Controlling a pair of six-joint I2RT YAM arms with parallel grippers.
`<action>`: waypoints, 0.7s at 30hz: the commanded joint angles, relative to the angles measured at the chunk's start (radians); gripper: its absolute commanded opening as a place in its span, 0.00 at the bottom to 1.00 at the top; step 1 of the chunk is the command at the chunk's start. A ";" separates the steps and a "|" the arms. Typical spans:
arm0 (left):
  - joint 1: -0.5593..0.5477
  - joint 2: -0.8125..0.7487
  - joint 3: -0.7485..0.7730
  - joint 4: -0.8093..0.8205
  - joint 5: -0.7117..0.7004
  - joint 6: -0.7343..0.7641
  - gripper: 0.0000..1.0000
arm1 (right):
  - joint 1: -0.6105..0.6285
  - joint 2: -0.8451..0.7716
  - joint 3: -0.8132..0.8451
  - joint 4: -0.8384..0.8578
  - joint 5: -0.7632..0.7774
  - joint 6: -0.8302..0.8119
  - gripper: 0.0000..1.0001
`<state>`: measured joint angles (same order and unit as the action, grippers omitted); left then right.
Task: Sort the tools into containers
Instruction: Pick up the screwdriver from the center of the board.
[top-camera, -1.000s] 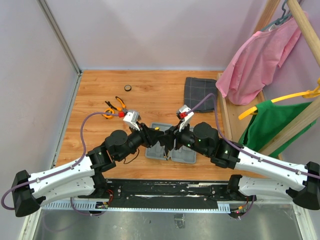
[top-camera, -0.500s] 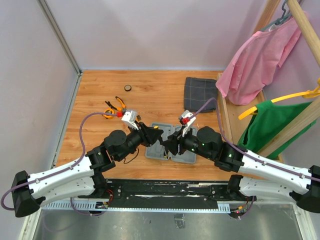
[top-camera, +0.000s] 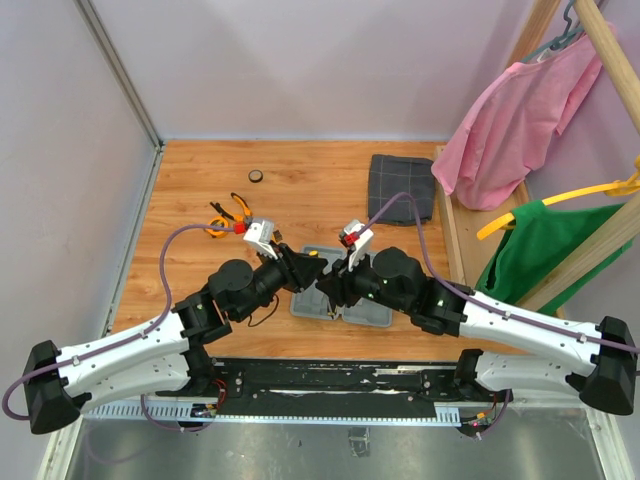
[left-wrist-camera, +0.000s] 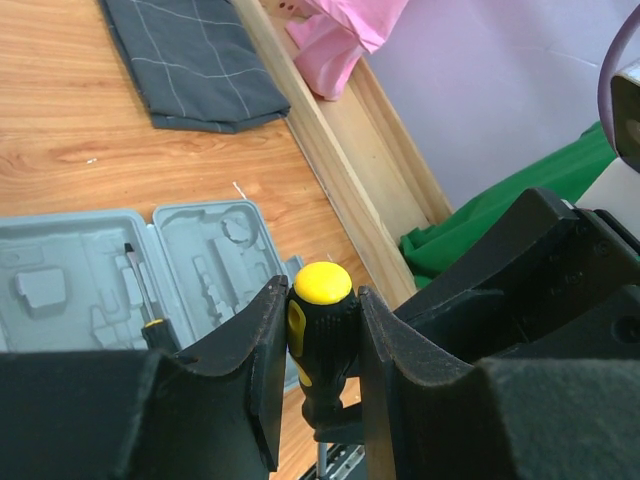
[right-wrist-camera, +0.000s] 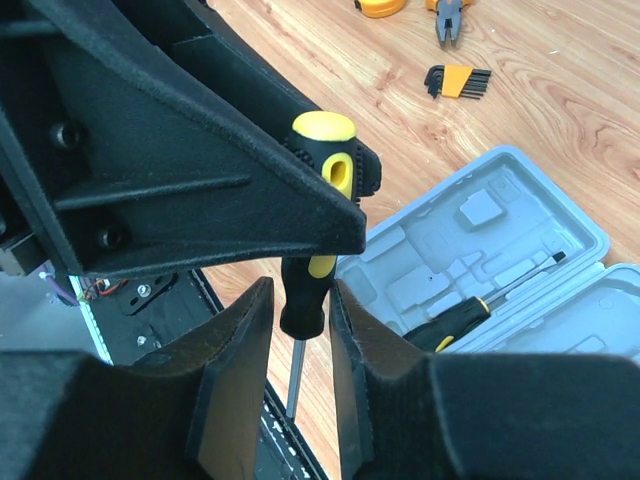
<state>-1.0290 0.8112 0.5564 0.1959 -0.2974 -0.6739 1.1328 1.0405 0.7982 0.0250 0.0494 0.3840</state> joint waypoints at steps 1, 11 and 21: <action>-0.006 0.006 0.010 0.065 0.031 -0.004 0.01 | -0.006 0.020 0.046 0.063 -0.002 -0.006 0.29; -0.006 0.004 0.007 0.059 0.040 0.002 0.01 | -0.010 0.004 0.023 0.064 0.138 0.008 0.30; -0.006 -0.013 0.024 0.013 0.026 0.024 0.06 | -0.011 0.007 0.001 0.106 0.078 0.031 0.01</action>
<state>-1.0294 0.8143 0.5564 0.2226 -0.2737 -0.6731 1.1320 1.0599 0.8043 0.0658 0.1253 0.3973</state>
